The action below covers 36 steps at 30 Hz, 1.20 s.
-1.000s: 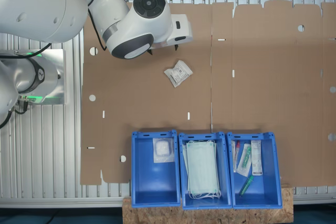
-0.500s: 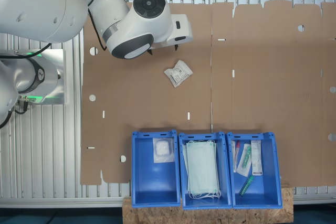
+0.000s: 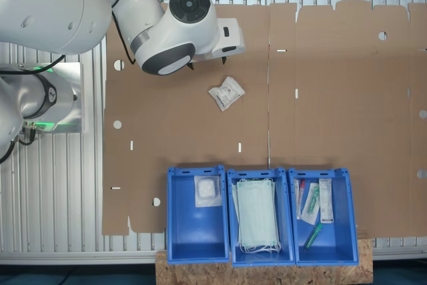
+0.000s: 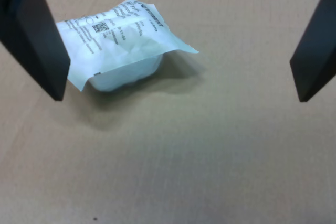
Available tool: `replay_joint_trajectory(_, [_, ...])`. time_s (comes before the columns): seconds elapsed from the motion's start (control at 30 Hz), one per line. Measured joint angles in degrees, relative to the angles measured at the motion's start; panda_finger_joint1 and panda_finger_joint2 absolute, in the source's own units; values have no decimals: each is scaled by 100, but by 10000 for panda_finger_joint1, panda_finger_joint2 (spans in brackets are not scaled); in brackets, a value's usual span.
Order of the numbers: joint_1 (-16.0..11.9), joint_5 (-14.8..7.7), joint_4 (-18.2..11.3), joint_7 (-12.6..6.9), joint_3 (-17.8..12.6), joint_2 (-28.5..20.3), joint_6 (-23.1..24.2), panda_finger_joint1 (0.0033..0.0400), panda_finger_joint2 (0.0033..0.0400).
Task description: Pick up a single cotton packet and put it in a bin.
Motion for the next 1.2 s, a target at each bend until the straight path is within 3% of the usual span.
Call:
replay_joint_trajectory(0.97, [0, 0, 0, 0, 0, 0, 0, 400, 400])
replay_joint_trajectory(1.2, [0, 0, 2, -88, 0, 0, 0, 400, 400])
